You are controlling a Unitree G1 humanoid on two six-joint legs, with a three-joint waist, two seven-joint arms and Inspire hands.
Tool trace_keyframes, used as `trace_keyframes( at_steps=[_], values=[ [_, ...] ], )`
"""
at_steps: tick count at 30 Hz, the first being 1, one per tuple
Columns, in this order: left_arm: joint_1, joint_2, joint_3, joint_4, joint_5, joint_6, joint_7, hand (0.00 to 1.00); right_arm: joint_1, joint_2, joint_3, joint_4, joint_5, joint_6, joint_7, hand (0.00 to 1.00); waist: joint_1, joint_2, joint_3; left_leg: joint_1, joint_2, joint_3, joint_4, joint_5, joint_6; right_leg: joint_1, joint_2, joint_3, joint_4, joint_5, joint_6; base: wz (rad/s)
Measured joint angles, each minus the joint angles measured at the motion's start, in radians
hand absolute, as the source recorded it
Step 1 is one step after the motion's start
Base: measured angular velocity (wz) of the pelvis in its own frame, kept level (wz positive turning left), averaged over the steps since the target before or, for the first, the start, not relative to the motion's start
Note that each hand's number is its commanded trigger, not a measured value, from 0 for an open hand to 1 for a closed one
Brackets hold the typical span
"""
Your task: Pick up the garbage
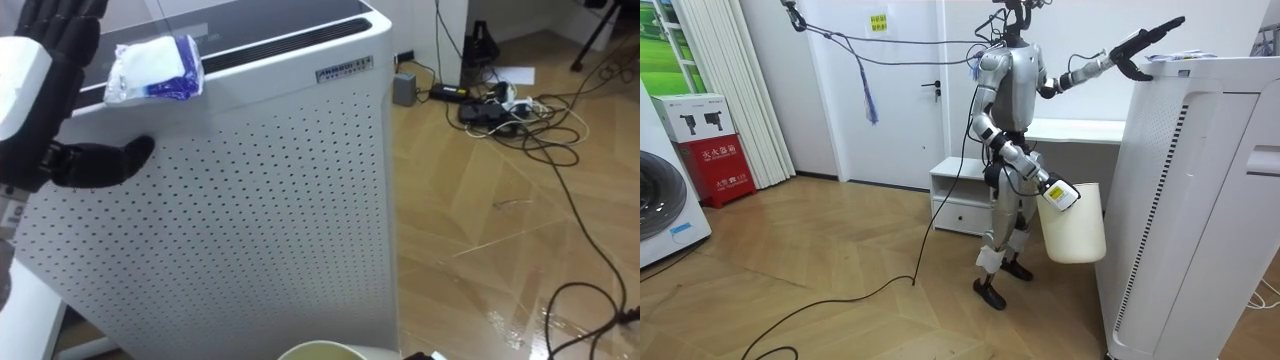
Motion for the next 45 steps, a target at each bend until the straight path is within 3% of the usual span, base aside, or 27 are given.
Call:
trace_keyframes(
  at_steps=[2, 6, 8, 14, 18, 21, 33, 35, 36, 37, 42, 45],
  values=[
    [-0.013, 0.013, 0.000, 0.012, -0.023, 0.001, -0.027, 0.00, 0.000, 0.001, 0.000, -0.005, 0.000, 0.000, 0.004, 1.00, 0.000, 0.001, 0.0001, 0.000, 0.000, 0.000, 0.000, 0.001, 0.001, 0.000, 0.000, -0.001, 0.000, 0.000, 0.000, 0.02],
    [-0.048, 0.066, -0.001, 0.032, -0.060, 0.003, -0.094, 0.00, -0.001, -0.002, -0.001, -0.020, 0.000, 0.000, 0.011, 1.00, -0.002, 0.010, 0.0006, 0.000, -0.001, 0.000, -0.001, 0.001, 0.002, 0.000, 0.000, 0.000, 0.000, -0.001, 0.001, 0.00],
    [-0.056, 0.076, -0.002, 0.036, -0.061, 0.003, -0.117, 0.00, -0.001, -0.005, -0.001, -0.021, 0.000, 0.000, 0.011, 1.00, -0.004, 0.015, 0.0001, 0.001, -0.001, 0.000, -0.001, 0.001, 0.002, 0.000, -0.001, 0.000, 0.002, -0.001, 0.001, 0.00],
    [-0.097, 0.080, -0.004, 0.088, -0.060, 0.003, -0.175, 0.00, -0.002, -0.007, -0.001, -0.021, -0.004, 0.001, 0.011, 1.00, -0.010, 0.030, 0.0038, 0.002, -0.001, 0.003, 0.003, 0.004, 0.005, -0.003, -0.003, 0.000, 0.016, -0.005, 0.002, 0.00],
    [-0.108, 0.106, -0.008, 0.116, -0.060, 0.005, -0.216, 0.00, -0.002, -0.006, 0.000, -0.021, -0.004, 0.002, 0.012, 1.00, -0.027, 0.046, 0.0035, 0.002, 0.000, 0.008, 0.007, 0.004, 0.005, -0.008, -0.003, 0.000, 0.017, -0.006, 0.003, -0.02],
    [-0.111, 0.109, -0.009, 0.127, -0.060, 0.011, -0.245, 0.00, -0.002, -0.005, 0.000, -0.021, -0.004, 0.009, 0.016, 1.00, -0.036, 0.056, 0.0050, 0.002, 0.000, 0.010, 0.009, 0.004, 0.006, -0.012, -0.003, 0.001, 0.029, -0.006, 0.002, 0.00],
    [-0.115, 0.112, -0.015, 0.169, -0.060, 0.034, -0.359, 0.00, -0.003, -0.009, 0.000, -0.021, -0.004, 0.024, 0.025, 1.00, -0.055, 0.060, 0.0063, -0.009, 0.002, 0.025, 0.012, 0.004, 0.006, -0.048, -0.005, 0.012, 0.054, -0.017, -0.001, -0.03],
    [-0.118, 0.112, -0.018, 0.166, -0.060, 0.045, -0.380, 0.23, -0.003, -0.009, 0.000, -0.021, -0.004, 0.024, 0.025, 1.00, -0.053, 0.061, 0.0061, -0.019, 0.002, 0.025, 0.015, 0.004, 0.006, -0.053, -0.005, 0.011, 0.056, -0.017, -0.001, 0.00],
    [-0.126, 0.112, -0.021, 0.167, -0.060, 0.051, -0.390, 0.42, -0.003, -0.008, 0.002, -0.021, -0.004, 0.032, 0.025, 1.00, -0.052, 0.060, 0.0064, -0.019, 0.002, 0.025, 0.015, 0.004, 0.006, -0.053, -0.006, 0.011, 0.059, -0.017, -0.001, 0.00],
    [-0.133, 0.112, -0.024, 0.168, -0.060, 0.056, -0.398, 1.00, -0.004, -0.008, 0.002, -0.021, -0.004, 0.035, 0.024, 1.00, -0.052, 0.060, 0.0065, -0.018, 0.001, 0.025, 0.015, 0.004, 0.006, -0.052, -0.006, 0.010, 0.060, -0.018, -0.002, 0.00],
    [-0.160, 0.112, -0.024, 0.166, -0.059, 0.092, -0.454, 1.00, -0.006, -0.008, 0.005, -0.021, -0.004, 0.052, 0.024, 1.00, -0.051, 0.059, 0.0069, -0.015, 0.001, 0.025, 0.019, 0.004, 0.006, -0.056, -0.010, 0.004, 0.068, -0.022, -0.003, 0.00],
    [-0.186, 0.113, -0.027, 0.168, -0.059, 0.092, -0.455, 1.00, -0.008, -0.008, 0.009, -0.021, -0.006, 0.064, 0.018, 1.00, -0.049, 0.057, 0.0076, -0.008, 0.000, 0.025, 0.023, 0.004, 0.006, -0.053, -0.014, 0.000, 0.081, -0.032, -0.003, 0.01]
  ],
)
